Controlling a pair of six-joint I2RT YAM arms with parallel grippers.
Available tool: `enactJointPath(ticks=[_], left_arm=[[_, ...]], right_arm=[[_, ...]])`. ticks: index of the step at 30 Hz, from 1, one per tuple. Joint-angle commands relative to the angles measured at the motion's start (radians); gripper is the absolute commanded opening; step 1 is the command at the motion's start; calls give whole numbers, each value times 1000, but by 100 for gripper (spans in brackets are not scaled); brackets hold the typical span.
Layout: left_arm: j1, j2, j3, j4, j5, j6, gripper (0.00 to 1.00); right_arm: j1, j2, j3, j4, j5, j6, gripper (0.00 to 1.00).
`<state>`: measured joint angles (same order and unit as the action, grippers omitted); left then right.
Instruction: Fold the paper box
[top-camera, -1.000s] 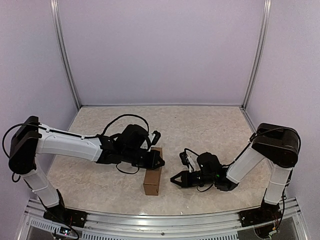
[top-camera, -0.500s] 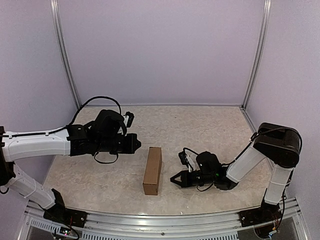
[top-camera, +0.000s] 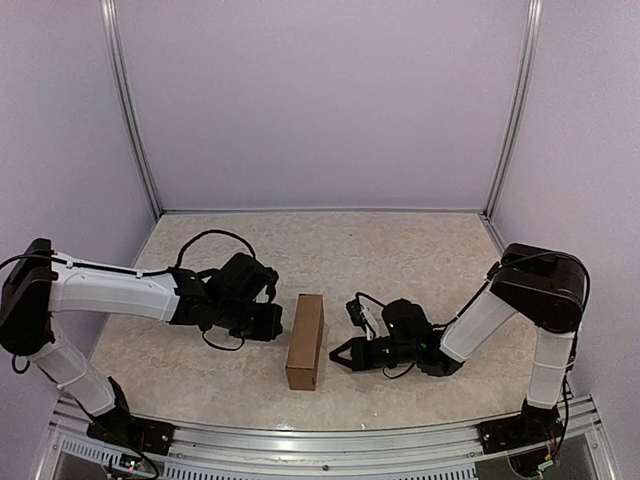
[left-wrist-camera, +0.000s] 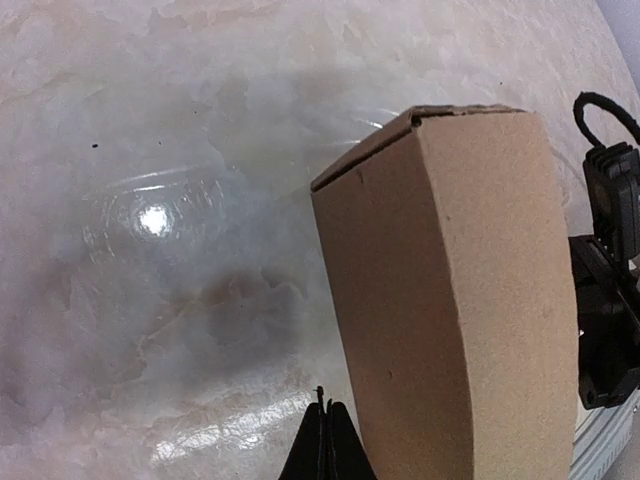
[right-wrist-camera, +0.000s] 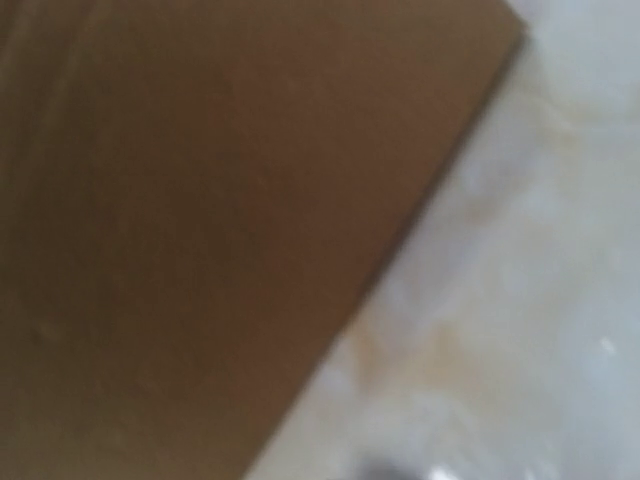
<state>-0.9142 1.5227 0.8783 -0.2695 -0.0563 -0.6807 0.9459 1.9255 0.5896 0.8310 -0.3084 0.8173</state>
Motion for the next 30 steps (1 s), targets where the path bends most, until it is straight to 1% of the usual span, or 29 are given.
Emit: enactJointPath(ticks=[1,5,8,15,21,30], left_arm=[[-29,65,61,24,50,-1,0],[-48,100,108,19,50,3,0],[-59,114,134,15,76,1,0],[-80,139,197,-1,82,-1,0],[-86,174,240,-15,87,-3,0],[-81,228,271,-24,71,5,0]], right_arm=[[-4,67,37,30,-46,34,0],[-1,107,60,68,-61,56,0],[0,131,66,85,-67,64,0],[-2,153,58,106,-62,60,0],[-17,128,15,95,-32,39,0],[-70,70,-96,108,-4,13,0]])
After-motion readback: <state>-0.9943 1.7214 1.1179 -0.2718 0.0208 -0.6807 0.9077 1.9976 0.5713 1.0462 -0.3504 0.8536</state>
